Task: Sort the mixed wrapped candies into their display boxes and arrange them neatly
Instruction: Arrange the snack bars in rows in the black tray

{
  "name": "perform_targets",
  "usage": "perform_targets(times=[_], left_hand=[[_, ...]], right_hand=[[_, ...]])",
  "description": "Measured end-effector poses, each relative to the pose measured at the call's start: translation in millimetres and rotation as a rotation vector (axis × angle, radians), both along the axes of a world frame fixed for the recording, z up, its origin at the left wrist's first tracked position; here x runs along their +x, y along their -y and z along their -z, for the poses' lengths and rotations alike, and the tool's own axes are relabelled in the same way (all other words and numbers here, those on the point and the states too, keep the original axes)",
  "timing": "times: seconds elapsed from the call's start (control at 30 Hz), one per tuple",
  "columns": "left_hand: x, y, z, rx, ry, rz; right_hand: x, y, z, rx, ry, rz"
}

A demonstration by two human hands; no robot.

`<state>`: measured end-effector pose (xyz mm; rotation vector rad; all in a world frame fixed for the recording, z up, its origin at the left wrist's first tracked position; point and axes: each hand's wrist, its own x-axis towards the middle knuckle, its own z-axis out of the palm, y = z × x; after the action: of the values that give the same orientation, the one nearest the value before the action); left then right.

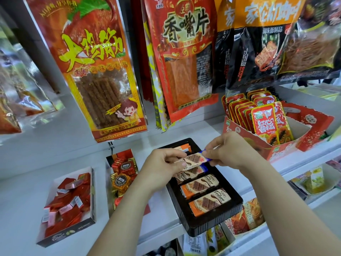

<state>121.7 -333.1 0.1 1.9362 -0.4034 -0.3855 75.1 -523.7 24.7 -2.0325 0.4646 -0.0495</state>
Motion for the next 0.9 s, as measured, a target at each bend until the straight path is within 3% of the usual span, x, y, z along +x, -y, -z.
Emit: perform_targets(times=[0.2, 0.4, 0.9], left_hand=[[-6, 1, -1, 0.356, 0.251, 0.03], [-10, 2, 4, 0.522, 0.398, 0.033], [-4, 0, 4, 0.517, 0.345, 0.046]], right_hand=[[3, -3, 10, -0.077, -0.056, -0.032], [6, -4, 20, -0.21, -0.042, -0.071], [12, -4, 28, -0.385, -0.079, -0.159]])
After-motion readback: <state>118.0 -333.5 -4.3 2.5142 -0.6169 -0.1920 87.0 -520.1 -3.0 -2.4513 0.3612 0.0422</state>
